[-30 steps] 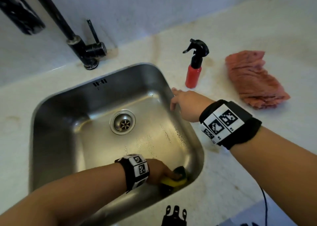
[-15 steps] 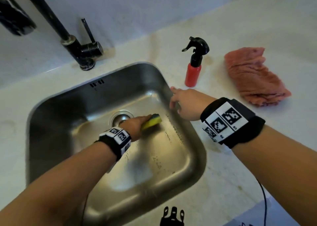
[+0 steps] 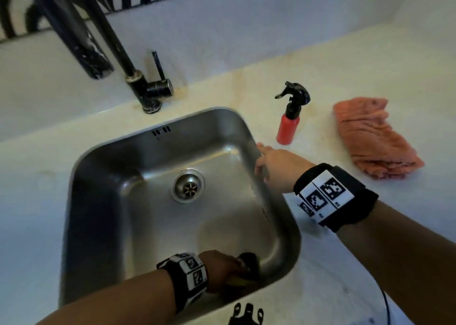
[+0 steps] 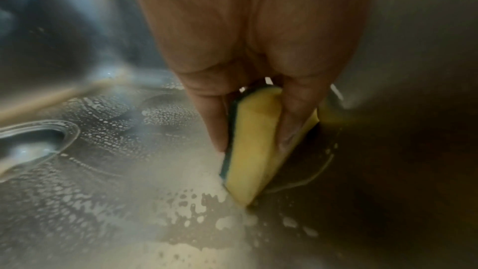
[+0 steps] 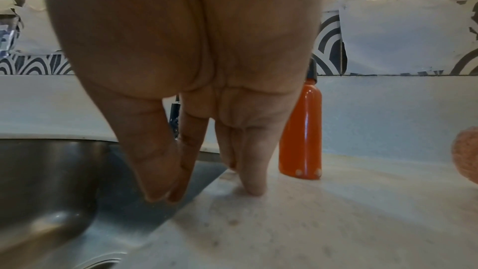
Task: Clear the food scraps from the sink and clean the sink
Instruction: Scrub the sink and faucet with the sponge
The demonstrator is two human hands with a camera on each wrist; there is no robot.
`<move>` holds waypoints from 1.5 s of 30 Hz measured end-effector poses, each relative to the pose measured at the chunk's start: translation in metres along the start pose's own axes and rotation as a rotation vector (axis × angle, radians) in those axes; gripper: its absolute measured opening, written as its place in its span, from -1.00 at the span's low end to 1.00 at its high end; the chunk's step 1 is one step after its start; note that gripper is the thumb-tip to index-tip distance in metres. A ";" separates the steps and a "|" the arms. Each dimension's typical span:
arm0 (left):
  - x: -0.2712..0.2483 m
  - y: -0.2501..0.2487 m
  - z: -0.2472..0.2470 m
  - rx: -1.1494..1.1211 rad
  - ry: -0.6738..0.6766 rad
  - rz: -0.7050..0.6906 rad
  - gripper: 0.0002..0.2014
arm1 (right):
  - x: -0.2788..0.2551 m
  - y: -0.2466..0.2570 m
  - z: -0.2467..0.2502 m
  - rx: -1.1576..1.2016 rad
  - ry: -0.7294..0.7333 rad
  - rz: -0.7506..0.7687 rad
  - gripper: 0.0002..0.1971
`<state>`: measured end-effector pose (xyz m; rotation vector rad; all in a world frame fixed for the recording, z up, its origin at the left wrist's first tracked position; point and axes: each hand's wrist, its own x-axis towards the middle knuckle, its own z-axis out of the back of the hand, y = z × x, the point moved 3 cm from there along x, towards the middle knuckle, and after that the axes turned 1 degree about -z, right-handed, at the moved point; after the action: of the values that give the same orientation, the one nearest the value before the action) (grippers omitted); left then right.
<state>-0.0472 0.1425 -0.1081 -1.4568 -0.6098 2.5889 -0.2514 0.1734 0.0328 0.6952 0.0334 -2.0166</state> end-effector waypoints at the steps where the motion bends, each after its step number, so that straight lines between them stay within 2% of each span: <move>1: -0.006 0.001 0.002 -0.047 0.027 0.035 -0.48 | 0.000 0.000 0.000 -0.008 -0.009 0.002 -0.71; 3: -0.016 0.008 0.008 -0.131 0.031 0.136 -0.53 | 0.003 0.004 0.000 -0.004 -0.056 -0.013 -0.76; 5: -0.030 0.020 0.023 -0.219 -0.078 0.236 -0.56 | 0.006 0.013 0.002 0.041 -0.132 -0.039 -0.79; 7: -0.048 0.040 0.038 -0.394 -0.326 0.345 -0.53 | 0.014 0.030 -0.002 0.142 -0.141 -0.056 -0.80; 9: -0.069 0.062 0.052 -0.626 -0.650 0.442 -0.49 | 0.027 0.052 -0.019 0.296 -0.059 -0.058 -0.73; 12: -0.098 0.085 0.067 -0.744 -1.021 0.540 -0.67 | 0.058 0.086 -0.052 0.490 0.091 -0.084 -0.36; 14: -0.109 0.092 0.075 -0.767 -1.195 0.514 -0.72 | 0.081 0.106 -0.070 0.703 0.153 -0.120 -0.31; 16: -0.109 0.099 0.080 -0.869 -1.279 0.390 -0.75 | 0.103 0.124 -0.087 1.060 0.162 -0.202 -0.44; 18: -0.107 0.106 0.082 -0.871 -1.275 0.324 -0.73 | 0.121 0.136 -0.097 1.378 0.119 -0.316 -0.50; 19: -0.105 0.111 0.082 -0.857 -1.256 0.309 -0.67 | 0.132 0.136 -0.102 1.447 0.061 -0.362 -0.54; 22: -0.105 0.123 0.085 -0.699 -1.147 0.267 -0.51 | 0.152 0.127 -0.097 1.400 -0.150 -0.427 -0.79; 24: -0.108 0.131 0.089 -0.557 -1.063 0.247 -0.46 | 0.159 0.122 -0.090 1.400 -0.226 -0.408 -0.87; 25: -0.112 0.136 0.092 -0.455 -1.035 0.270 -0.45 | 0.162 0.119 -0.086 1.390 -0.286 -0.436 -0.82; 27: -0.125 0.150 0.098 -0.302 -1.056 0.337 -0.46 | 0.163 0.107 -0.076 1.363 -0.468 -0.593 -0.65; 29: -0.142 0.171 0.104 -0.294 -1.183 0.410 -0.47 | 0.163 0.094 -0.063 1.396 -0.667 -0.755 -0.55; 31: -0.158 0.193 0.105 -0.304 -1.296 0.519 -0.46 | 0.172 0.082 -0.055 1.441 -0.792 -0.814 -0.51; 33: -0.169 0.207 0.103 -0.262 -1.304 0.626 -0.40 | 0.190 0.083 -0.053 1.442 -0.825 -0.783 -0.46; 35: -0.170 0.216 0.101 -0.211 -1.209 0.708 -0.34 | 0.207 0.095 -0.053 1.398 -0.869 -0.717 -0.44; 37: -0.166 0.220 0.101 -0.185 -1.139 0.734 -0.30 | 0.222 0.111 -0.053 1.336 -0.925 -0.645 -0.49; 40: -0.159 0.221 0.104 -0.203 -1.110 0.734 -0.26 | 0.234 0.130 -0.054 1.271 -0.944 -0.631 -0.53; 42: -0.156 0.222 0.105 -0.222 -1.128 0.746 -0.25 | 0.237 0.145 -0.061 1.225 -0.900 -0.584 -0.54; 45: -0.155 0.221 0.109 -0.267 -1.155 0.730 -0.25 | 0.238 0.181 -0.083 1.112 -0.754 -0.389 -0.45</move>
<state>-0.0335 -0.1352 -0.0217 0.0495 -0.5527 3.9491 -0.1553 -0.0873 -0.1061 0.5253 -1.5840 -2.4701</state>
